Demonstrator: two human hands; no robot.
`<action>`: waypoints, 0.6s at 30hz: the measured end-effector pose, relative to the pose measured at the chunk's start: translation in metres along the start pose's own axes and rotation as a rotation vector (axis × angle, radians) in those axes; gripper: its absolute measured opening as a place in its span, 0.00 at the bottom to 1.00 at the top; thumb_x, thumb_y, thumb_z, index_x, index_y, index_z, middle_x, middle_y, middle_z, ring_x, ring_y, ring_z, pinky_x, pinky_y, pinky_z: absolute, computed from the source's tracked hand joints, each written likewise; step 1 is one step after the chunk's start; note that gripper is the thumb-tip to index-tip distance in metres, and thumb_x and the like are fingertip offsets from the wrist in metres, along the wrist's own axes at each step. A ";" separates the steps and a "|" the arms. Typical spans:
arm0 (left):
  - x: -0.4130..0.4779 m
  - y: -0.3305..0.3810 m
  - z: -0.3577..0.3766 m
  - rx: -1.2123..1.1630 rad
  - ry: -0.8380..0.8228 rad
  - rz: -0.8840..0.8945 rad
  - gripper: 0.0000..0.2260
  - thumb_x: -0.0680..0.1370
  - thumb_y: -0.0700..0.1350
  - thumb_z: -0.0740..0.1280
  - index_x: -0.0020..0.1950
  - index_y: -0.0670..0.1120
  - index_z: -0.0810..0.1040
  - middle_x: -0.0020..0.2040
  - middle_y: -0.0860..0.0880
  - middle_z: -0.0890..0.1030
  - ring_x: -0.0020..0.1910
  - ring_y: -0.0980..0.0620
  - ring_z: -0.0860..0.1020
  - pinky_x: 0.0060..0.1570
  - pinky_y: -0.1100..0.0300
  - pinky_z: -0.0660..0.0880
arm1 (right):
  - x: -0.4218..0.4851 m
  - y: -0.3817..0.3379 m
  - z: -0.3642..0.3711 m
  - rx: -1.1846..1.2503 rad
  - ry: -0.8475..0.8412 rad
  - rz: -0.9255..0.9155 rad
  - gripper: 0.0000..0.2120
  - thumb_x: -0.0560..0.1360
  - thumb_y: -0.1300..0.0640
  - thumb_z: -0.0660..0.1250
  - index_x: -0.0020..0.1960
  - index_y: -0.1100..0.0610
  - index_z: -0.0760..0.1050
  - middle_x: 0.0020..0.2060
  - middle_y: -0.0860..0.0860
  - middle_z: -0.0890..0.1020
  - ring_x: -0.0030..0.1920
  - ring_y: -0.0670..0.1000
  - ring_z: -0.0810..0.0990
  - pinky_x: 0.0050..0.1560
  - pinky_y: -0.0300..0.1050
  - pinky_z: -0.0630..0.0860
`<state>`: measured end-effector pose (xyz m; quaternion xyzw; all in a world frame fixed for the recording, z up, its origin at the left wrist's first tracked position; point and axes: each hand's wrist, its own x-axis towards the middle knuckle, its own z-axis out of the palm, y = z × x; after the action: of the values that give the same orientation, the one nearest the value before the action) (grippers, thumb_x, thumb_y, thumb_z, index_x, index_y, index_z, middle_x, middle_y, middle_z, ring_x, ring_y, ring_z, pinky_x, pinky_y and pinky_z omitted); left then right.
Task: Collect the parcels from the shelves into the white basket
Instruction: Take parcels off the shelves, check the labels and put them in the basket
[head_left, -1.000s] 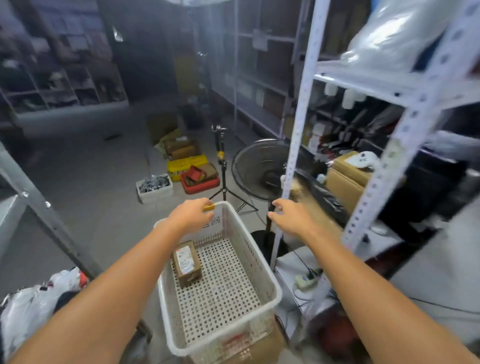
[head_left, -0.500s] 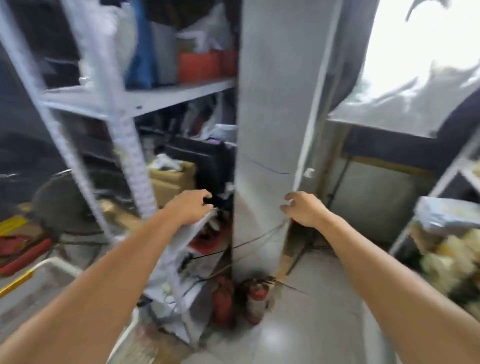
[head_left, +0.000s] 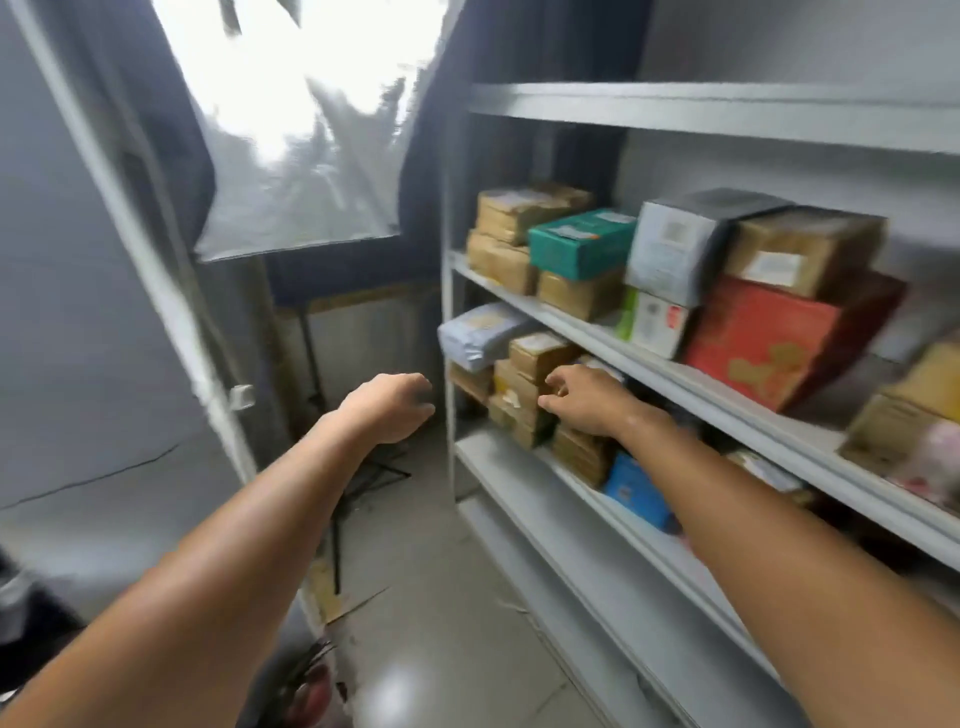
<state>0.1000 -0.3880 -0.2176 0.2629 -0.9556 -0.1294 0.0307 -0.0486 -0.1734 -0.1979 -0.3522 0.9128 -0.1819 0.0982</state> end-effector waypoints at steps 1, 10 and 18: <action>0.006 0.017 0.001 0.002 -0.006 0.069 0.14 0.76 0.54 0.62 0.61 0.55 0.74 0.58 0.49 0.80 0.56 0.44 0.77 0.53 0.54 0.75 | -0.013 0.014 -0.008 -0.006 0.028 0.049 0.17 0.76 0.47 0.65 0.60 0.55 0.76 0.58 0.56 0.80 0.57 0.57 0.77 0.56 0.49 0.74; -0.021 0.196 0.014 -0.093 -0.050 0.463 0.14 0.79 0.48 0.61 0.64 0.47 0.75 0.63 0.45 0.77 0.60 0.45 0.76 0.55 0.57 0.72 | -0.175 0.130 -0.088 -0.006 0.270 0.385 0.21 0.76 0.47 0.65 0.66 0.53 0.73 0.61 0.56 0.79 0.60 0.58 0.77 0.55 0.45 0.72; -0.104 0.361 0.056 -0.091 -0.083 0.729 0.15 0.77 0.51 0.67 0.64 0.50 0.76 0.50 0.46 0.84 0.52 0.46 0.80 0.50 0.58 0.73 | -0.351 0.215 -0.132 0.008 0.410 0.554 0.08 0.75 0.46 0.66 0.45 0.51 0.75 0.44 0.53 0.80 0.48 0.57 0.79 0.41 0.44 0.70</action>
<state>0.0039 -0.0229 -0.1758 -0.1018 -0.9802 -0.1629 0.0478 0.0368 0.2469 -0.1452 -0.0466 0.9738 -0.2188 -0.0405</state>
